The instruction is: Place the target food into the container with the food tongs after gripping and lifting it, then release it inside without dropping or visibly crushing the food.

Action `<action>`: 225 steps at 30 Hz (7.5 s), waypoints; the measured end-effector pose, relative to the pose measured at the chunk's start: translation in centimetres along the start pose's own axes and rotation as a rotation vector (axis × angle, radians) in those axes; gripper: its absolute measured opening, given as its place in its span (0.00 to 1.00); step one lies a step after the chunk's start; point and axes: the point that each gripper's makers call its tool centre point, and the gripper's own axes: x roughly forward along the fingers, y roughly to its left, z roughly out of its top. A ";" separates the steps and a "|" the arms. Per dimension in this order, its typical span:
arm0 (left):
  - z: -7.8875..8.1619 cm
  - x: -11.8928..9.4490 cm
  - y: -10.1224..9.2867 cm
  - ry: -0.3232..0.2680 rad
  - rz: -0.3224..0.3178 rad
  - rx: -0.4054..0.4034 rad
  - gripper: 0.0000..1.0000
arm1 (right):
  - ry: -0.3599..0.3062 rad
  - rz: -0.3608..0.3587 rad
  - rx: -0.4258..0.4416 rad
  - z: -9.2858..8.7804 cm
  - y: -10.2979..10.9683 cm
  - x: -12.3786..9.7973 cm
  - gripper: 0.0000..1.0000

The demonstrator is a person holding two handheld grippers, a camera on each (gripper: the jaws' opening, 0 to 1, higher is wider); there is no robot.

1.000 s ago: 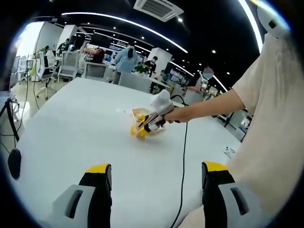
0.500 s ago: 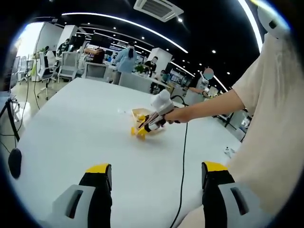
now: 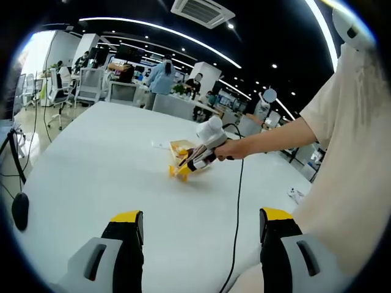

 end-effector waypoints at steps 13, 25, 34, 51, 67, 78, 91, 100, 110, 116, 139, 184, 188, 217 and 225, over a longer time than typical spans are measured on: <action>0.4 0.6 -0.9 -0.004 -0.025 0.022 0.78 | -0.033 -0.037 -0.009 0.4 -1.1 -2.5 0.24; 0.5 0.8 -1.6 -0.008 -0.036 0.036 0.78 | -0.061 -0.065 -0.001 0.8 -2.1 -4.3 0.24; 0.6 0.9 -2.1 -0.005 -0.045 0.047 0.78 | -0.076 -0.093 -0.011 1.4 -3.5 -5.6 0.23; 1.2 1.3 -2.4 -0.006 -0.060 0.063 0.78 | -0.128 -0.197 0.006 2.8 -8.3 -8.9 0.23; 1.1 1.2 -2.3 -0.006 -0.056 0.062 0.78 | -0.120 -0.257 -0.022 3.3 -12.3 -10.8 0.23; 1.1 1.2 -2.3 -0.007 -0.055 0.062 0.78 | -0.116 -0.286 -0.025 3.1 -13.9 -11.6 0.23; 0.9 1.1 -2.3 -0.005 -0.053 0.059 0.78 | -0.119 -0.290 -0.032 3.4 -14.1 -11.6 0.24; 0.9 1.0 -2.4 -0.007 -0.051 0.056 0.77 | -0.110 -0.288 -0.037 3.3 -13.9 -11.5 0.24; 0.9 1.0 -2.4 -0.008 -0.049 0.056 0.77 | -0.096 -0.285 -0.019 2.5 -13.7 -11.4 0.25; 0.8 1.0 -2.4 -0.008 -0.050 0.056 0.77 | -0.089 -0.296 -0.010 1.9 -14.0 -11.6 0.25; 0.9 1.2 -2.5 -0.006 -0.058 0.058 0.77 | -0.094 -0.297 -0.009 2.0 -13.8 -11.8 0.25; 1.9 1.2 -3.2 -0.024 -0.073 0.079 0.76 | -0.225 -0.183 -0.049 3.4 -4.5 -14.2 0.25; 2.4 1.4 -3.4 -0.024 -0.084 0.097 0.76 | -0.264 -0.180 -0.031 3.7 -4.0 -15.1 0.25; 2.6 1.4 -5.3 -0.028 -0.145 0.144 0.76 | -0.475 -0.086 0.066 5.0 2.3 -20.6 0.25; 2.6 1.6 -5.9 -0.032 -0.162 0.152 0.76 | -0.472 -0.088 0.069 4.1 3.5 -20.8 0.25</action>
